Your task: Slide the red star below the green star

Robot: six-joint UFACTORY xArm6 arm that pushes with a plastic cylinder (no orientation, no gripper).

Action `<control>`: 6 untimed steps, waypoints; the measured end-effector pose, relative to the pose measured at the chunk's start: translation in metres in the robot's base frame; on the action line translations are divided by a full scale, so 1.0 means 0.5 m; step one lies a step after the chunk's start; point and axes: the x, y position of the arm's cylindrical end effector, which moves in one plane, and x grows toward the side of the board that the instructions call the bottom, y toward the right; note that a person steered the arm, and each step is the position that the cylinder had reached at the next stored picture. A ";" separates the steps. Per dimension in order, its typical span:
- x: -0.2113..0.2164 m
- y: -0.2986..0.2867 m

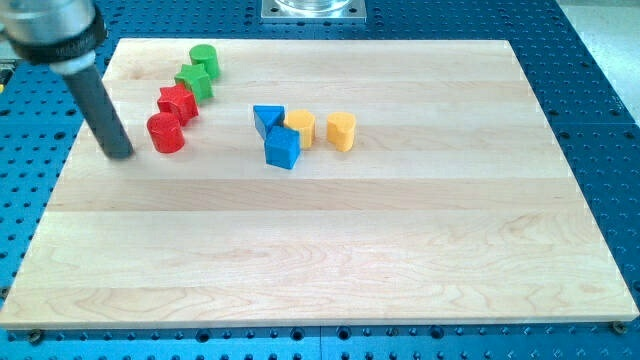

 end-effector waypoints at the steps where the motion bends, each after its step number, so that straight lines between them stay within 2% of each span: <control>1: -0.061 0.001; 6: -0.096 0.102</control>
